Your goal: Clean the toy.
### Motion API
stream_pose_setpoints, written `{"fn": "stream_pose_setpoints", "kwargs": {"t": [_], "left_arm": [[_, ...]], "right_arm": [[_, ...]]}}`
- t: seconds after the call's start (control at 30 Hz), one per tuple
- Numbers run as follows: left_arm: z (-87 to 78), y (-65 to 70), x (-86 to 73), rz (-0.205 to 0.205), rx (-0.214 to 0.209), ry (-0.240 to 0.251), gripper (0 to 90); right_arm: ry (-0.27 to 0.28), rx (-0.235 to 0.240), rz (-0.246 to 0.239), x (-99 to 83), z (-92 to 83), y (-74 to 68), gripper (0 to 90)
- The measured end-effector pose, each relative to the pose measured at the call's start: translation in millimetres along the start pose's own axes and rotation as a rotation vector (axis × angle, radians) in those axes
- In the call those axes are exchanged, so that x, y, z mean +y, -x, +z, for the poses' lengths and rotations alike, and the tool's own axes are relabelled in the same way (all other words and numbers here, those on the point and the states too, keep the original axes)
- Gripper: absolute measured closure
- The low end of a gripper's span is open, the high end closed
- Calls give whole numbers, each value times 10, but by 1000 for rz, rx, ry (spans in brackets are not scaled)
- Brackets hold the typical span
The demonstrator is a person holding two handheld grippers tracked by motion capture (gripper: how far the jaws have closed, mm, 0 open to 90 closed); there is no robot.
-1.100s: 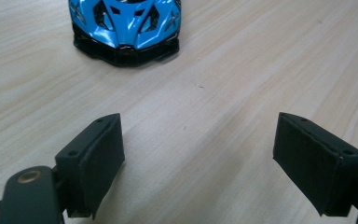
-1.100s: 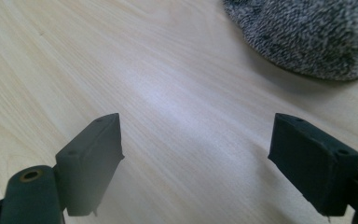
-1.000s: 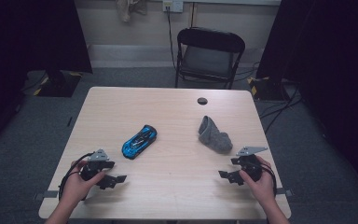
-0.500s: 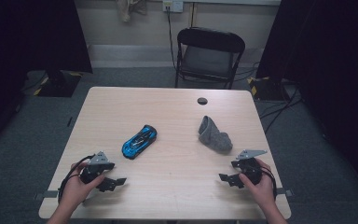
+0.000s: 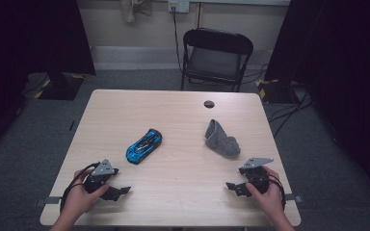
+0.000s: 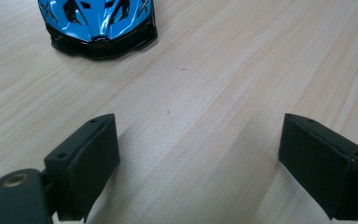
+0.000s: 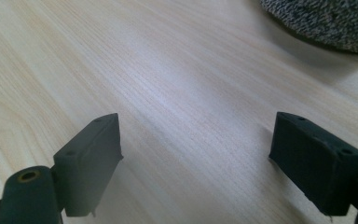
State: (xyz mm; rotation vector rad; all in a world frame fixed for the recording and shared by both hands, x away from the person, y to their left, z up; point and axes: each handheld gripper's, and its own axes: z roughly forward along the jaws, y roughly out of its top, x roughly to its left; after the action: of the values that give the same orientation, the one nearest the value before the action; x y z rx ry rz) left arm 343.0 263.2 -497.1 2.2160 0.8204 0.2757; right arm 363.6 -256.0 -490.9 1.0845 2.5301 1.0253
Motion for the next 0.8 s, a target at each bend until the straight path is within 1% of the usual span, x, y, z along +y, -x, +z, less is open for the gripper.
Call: {"fn": "stream_pose_setpoints", "kwargs": {"t": [0.07,0.1,0.17,0.2,0.33,0.37,0.43,0.5,0.57,0.67,0.8], "left_arm": [[9,9,-1,20,1,-4,91],[16,22,-4,19,-5,-4,80],[21,29,-1,46,0,-15,67],[23,32,-3,47,-1,-15,62],[34,38,-7,53,-7,-15,36],[38,36,-8,65,-6,-15,30],[51,45,-14,68,-6,-10,5],[51,52,-18,64,-6,-8,0],[49,50,-20,66,-8,-7,0],[50,50,-20,66,-8,-7,0],[53,53,-20,61,-7,-2,0]], "right_arm": [[5,-2,-8,-9,1,-5,156],[8,-5,-14,-14,2,-7,155],[10,-13,-19,-21,6,-23,153],[11,-19,-30,-25,9,-30,152],[24,-18,-33,-43,10,-33,148],[32,-19,-35,-54,12,-35,148],[50,-30,-56,-77,23,-43,148],[48,-34,-65,-79,25,-52,145],[56,-34,-64,-85,30,-52,142],[84,-33,-66,-112,41,-45,138],[84,-33,-68,-112,41,-44,137]]}}
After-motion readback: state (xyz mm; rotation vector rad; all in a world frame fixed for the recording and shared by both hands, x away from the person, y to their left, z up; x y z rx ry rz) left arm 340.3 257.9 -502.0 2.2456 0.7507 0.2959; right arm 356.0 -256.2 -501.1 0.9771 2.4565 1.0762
